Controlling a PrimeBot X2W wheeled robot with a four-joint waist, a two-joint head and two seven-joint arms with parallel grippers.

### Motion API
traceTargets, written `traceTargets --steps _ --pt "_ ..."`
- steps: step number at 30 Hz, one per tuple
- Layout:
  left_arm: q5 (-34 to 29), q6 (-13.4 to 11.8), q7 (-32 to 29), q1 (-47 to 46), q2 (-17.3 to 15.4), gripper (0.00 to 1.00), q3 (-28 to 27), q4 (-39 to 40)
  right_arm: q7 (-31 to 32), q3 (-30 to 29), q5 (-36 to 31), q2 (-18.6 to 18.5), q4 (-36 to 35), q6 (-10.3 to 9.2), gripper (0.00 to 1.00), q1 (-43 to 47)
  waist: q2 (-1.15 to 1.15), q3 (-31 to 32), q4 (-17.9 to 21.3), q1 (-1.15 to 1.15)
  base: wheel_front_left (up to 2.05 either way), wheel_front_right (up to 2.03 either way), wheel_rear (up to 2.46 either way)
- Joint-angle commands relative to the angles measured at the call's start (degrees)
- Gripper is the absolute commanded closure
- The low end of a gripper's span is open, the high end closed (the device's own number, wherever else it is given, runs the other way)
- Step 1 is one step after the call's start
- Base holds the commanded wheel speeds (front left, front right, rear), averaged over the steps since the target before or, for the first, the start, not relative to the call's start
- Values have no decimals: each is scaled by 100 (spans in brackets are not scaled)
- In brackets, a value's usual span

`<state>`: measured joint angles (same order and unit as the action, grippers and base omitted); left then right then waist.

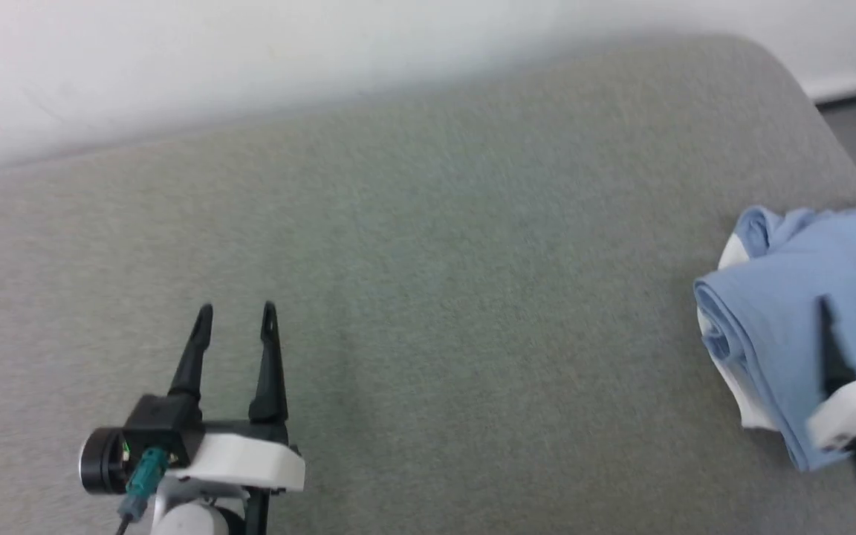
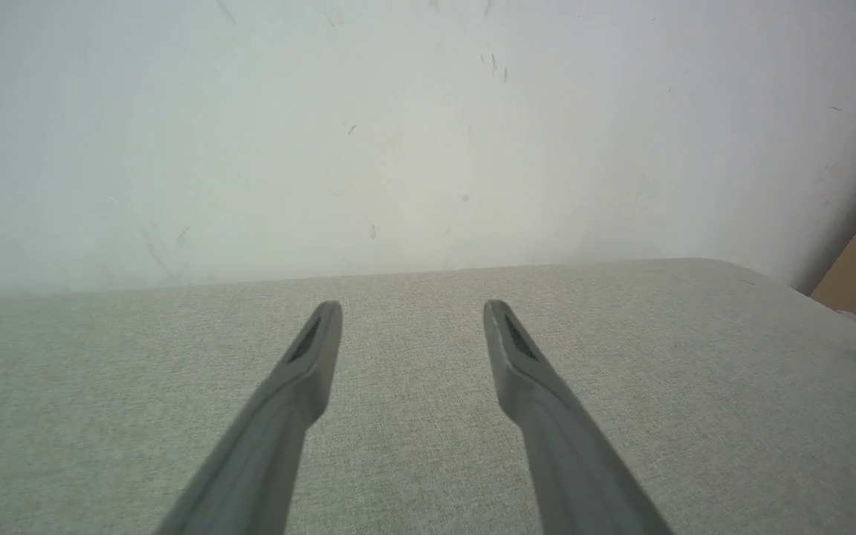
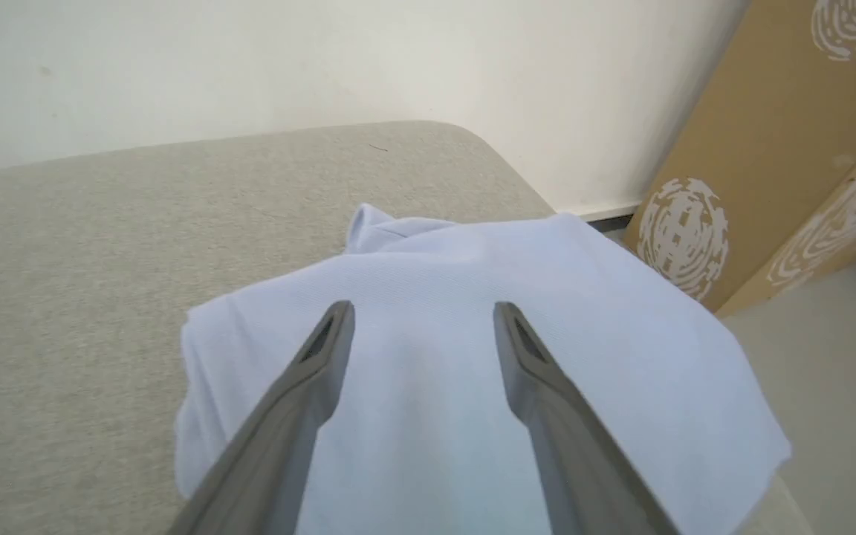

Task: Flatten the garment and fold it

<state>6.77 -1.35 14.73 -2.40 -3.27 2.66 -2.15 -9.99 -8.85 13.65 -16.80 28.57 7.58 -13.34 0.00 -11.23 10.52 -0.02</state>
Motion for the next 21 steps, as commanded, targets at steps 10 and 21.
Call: traceTargets --steps 10,21 --pt "30 74 27 305 -188 0 -220 -307 364 476 -62 959 -1933 -9 0 938 0 862 -1106 2 0 0 0" --pt "43 267 27 630 -673 0 -378 -623 642 566 -525 1354 -3251 -9 0 1805 0 1118 -1395 2 0 0 0"
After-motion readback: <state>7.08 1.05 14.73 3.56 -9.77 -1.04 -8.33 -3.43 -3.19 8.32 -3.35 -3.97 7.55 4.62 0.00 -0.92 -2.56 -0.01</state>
